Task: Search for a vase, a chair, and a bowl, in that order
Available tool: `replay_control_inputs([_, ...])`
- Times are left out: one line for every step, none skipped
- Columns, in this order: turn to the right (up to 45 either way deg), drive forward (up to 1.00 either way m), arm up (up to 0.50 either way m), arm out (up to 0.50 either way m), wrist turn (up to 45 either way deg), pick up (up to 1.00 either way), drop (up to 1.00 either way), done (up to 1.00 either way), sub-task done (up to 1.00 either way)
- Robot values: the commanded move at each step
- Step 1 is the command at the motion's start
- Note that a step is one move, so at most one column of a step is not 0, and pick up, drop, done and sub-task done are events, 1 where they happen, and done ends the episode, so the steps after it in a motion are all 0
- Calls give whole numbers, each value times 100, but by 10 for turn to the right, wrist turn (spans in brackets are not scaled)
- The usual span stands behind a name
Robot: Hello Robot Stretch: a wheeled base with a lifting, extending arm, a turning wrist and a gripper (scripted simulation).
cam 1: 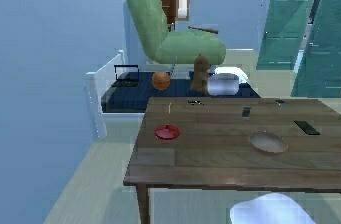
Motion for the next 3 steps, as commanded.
replay_control_inputs([0,0,0,0,0,0,0,0,100])
replay_control_inputs([390,0,0,0,0,0,0,0,0])
replay_control_inputs([0,0,0,0,0,0,0,0,100])
